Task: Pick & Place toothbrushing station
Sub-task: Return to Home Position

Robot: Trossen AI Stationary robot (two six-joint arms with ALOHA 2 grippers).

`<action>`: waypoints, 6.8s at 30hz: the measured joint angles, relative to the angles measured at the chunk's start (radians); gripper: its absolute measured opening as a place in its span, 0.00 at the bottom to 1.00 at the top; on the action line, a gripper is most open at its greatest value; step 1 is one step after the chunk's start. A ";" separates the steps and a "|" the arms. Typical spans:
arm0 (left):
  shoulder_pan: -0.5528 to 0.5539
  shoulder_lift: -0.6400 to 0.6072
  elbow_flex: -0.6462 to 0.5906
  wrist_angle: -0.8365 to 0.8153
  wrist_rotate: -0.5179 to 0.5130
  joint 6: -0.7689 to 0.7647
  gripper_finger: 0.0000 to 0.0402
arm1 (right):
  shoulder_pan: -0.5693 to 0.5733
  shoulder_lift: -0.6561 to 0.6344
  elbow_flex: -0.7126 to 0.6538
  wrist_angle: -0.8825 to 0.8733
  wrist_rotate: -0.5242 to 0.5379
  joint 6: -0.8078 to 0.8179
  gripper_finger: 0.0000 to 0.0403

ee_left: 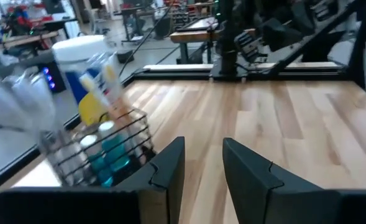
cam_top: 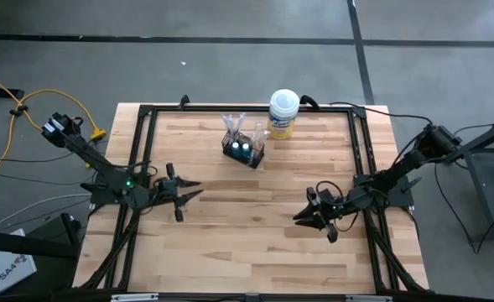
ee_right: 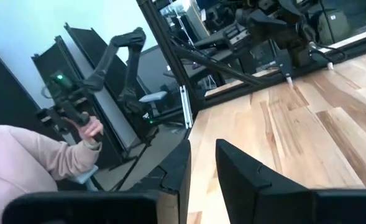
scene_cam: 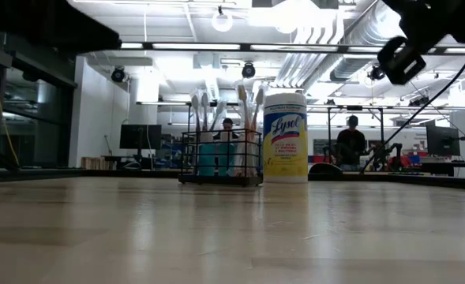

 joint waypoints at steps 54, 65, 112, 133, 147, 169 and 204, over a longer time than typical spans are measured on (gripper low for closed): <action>0.086 -0.066 -0.091 0.016 0.048 -0.086 0.26 | -0.830 -0.271 -0.237 -0.140 -0.666 0.021 0.17; 0.086 -0.066 -0.091 0.016 0.047 -0.085 0.26 | -0.802 -0.491 -0.237 -0.429 -0.470 0.001 0.17; 0.086 -0.065 -0.090 0.016 0.048 -0.093 0.26 | -0.702 -1.070 -0.171 -1.222 -0.184 0.002 0.17; 0.086 -0.065 -0.090 0.032 0.054 -0.096 0.26 | -0.469 -1.127 -0.174 -1.111 0.042 0.021 0.17; 0.085 -0.065 -0.090 0.066 0.097 -0.078 0.26 | -0.456 -1.109 -0.234 -0.967 0.015 -0.006 0.17; 0.085 -0.065 -0.090 0.076 0.107 -0.068 0.26 | -0.457 -1.104 -0.235 -1.029 -0.271 -0.006 0.17; 0.500 -0.069 -0.091 0.128 0.994 0.051 0.26 | -0.457 -1.104 -0.237 -1.027 -0.271 -0.006 0.17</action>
